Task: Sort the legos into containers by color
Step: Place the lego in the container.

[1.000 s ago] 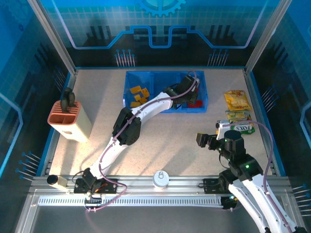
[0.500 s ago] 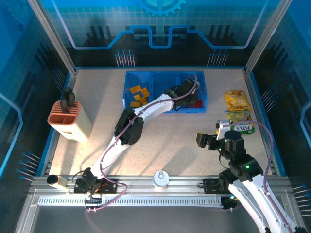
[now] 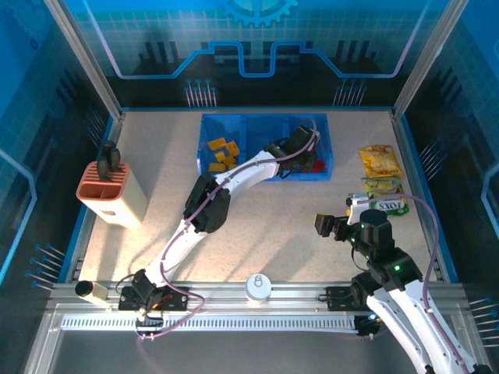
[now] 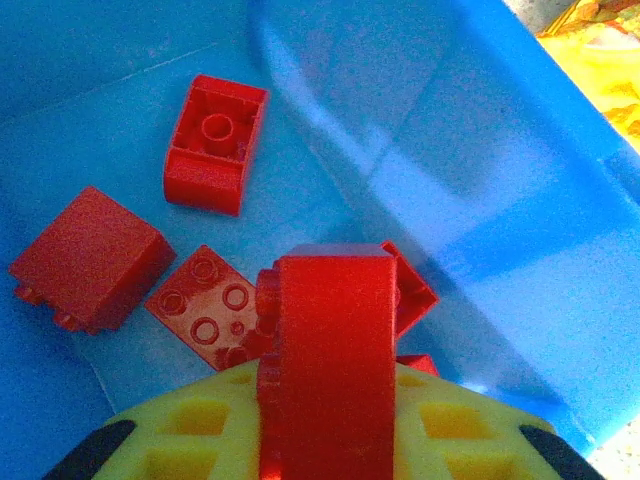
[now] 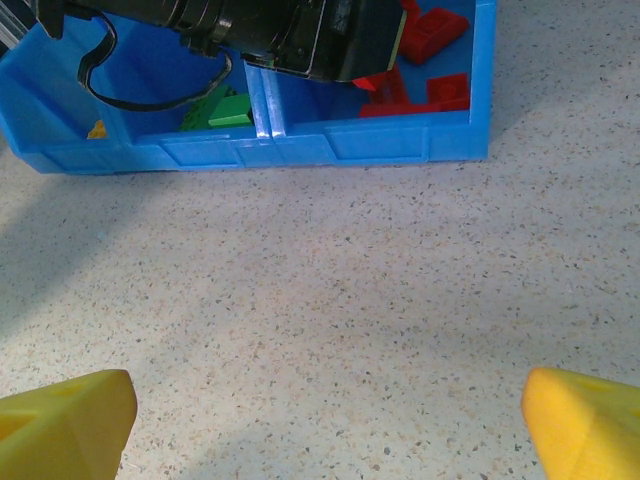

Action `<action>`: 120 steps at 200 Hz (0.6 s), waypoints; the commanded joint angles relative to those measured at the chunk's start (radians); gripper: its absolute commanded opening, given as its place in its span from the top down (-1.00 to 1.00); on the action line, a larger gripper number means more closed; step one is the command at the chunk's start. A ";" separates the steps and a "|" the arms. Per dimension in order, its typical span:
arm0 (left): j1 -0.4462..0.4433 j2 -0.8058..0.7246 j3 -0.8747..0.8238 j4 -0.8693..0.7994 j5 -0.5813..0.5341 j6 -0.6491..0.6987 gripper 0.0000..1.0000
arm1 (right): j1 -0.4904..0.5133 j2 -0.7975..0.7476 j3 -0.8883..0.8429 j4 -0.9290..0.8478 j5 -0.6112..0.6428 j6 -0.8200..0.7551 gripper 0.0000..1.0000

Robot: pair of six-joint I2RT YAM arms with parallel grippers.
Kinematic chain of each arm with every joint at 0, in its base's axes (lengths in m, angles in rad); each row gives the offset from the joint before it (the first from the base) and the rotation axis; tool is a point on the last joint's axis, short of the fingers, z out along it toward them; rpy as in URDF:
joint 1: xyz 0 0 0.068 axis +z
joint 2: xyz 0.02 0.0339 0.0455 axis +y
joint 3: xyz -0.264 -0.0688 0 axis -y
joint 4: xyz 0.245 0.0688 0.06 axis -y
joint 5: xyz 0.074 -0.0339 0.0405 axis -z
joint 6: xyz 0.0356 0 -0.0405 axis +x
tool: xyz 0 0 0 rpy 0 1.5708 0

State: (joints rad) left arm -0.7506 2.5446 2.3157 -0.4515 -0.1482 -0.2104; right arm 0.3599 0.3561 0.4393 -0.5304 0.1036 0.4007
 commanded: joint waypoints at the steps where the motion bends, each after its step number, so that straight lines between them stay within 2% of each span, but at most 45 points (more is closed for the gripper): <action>1: 0.009 0.041 0.022 -0.035 -0.005 -0.003 0.58 | 0.016 -0.006 0.003 0.013 0.004 0.011 -0.99; 64: 0.008 0.042 0.014 -0.044 -0.005 -0.010 0.48 | 0.016 -0.006 -0.002 0.017 0.005 0.013 -0.99; 92: 0.007 0.042 0.012 -0.047 -0.005 -0.009 0.28 | 0.017 -0.006 -0.005 0.018 0.007 0.014 -0.99; 120: 0.007 0.040 0.010 -0.047 -0.005 -0.011 0.25 | 0.017 -0.008 -0.001 0.013 0.009 0.012 -0.99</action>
State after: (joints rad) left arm -0.7528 2.5538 2.3161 -0.4496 -0.1486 -0.2104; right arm 0.3599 0.3565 0.4393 -0.5301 0.1036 0.4030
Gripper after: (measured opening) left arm 0.372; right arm 0.996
